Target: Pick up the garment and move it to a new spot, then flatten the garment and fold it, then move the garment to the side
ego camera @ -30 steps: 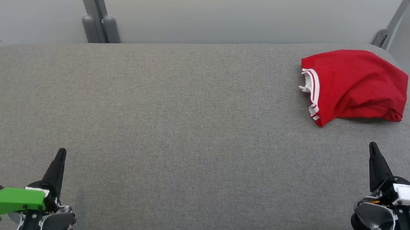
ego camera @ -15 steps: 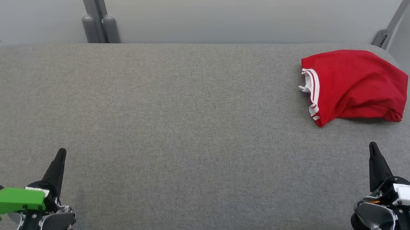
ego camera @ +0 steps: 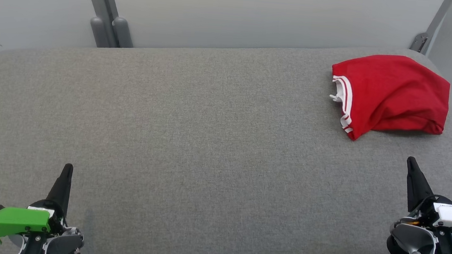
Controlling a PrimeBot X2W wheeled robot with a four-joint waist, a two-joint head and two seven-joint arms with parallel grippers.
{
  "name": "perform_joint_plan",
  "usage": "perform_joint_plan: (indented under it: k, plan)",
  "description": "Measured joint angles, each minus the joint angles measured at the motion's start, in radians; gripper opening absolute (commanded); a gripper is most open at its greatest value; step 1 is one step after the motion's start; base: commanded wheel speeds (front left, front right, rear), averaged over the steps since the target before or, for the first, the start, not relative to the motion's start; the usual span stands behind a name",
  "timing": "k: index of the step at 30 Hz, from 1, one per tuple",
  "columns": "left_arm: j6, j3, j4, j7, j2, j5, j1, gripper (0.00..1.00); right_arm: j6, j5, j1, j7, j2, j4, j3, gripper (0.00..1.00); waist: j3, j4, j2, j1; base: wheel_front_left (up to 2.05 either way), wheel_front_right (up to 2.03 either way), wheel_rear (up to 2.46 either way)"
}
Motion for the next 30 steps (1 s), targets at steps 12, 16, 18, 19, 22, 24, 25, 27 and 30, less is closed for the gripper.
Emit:
perform_joint_plan:
  k: [12,16,18,19,22,24,25,27,30]
  plan:
    - [0.000,0.000,0.000,0.000,0.000,0.000,0.000,0.00,0.000,0.000,0.000,0.000,0.000,0.000,0.000,0.00,0.000,0.000,0.0000,0.0000,0.00,0.00,0.00]
    - [0.000,0.000,0.000,0.000,0.000,0.000,0.000,0.00,0.000,0.000,0.000,0.000,0.000,0.000,0.000,0.00,0.000,0.000,0.0000,0.0000,0.00,0.00,0.00]
    - [0.000,0.000,0.000,0.000,0.000,0.000,0.000,0.00,0.000,0.000,0.000,0.000,0.000,0.000,0.000,0.00,0.000,0.000,0.0000,0.0000,0.00,0.00,0.00]
    - [0.000,0.000,0.000,0.000,0.000,0.000,0.000,0.00,0.000,0.000,0.000,0.000,0.000,0.000,0.000,0.00,0.000,0.000,0.0000,0.0000,0.00,0.00,0.00]
    - [0.000,0.000,0.000,0.000,0.000,0.000,0.000,0.00,0.000,0.000,0.000,0.000,0.000,0.000,0.000,0.00,0.000,0.000,0.0000,0.0000,0.00,0.00,0.00]
    - [0.000,0.000,0.000,0.000,0.000,0.000,0.000,0.00,0.000,0.000,0.000,0.000,0.000,0.000,0.000,0.00,0.000,0.000,0.0000,0.0000,0.00,0.00,0.00]
    - [0.000,0.000,0.000,0.000,0.000,0.000,0.000,0.00,0.000,0.000,0.000,0.000,0.000,0.000,0.000,0.00,0.000,0.000,0.0000,0.0000,0.00,0.00,0.00]
    - [0.000,0.000,0.000,0.000,0.000,0.000,0.000,0.00,0.000,0.000,0.000,0.000,0.000,0.000,0.000,0.00,0.000,0.000,0.0000,0.0000,0.00,0.00,0.00]
    - [0.000,0.000,0.000,0.000,0.000,0.000,0.000,0.00,0.000,0.000,0.000,0.000,0.000,0.000,0.000,0.00,0.000,0.000,0.0000,0.0000,0.00,0.00,0.00]
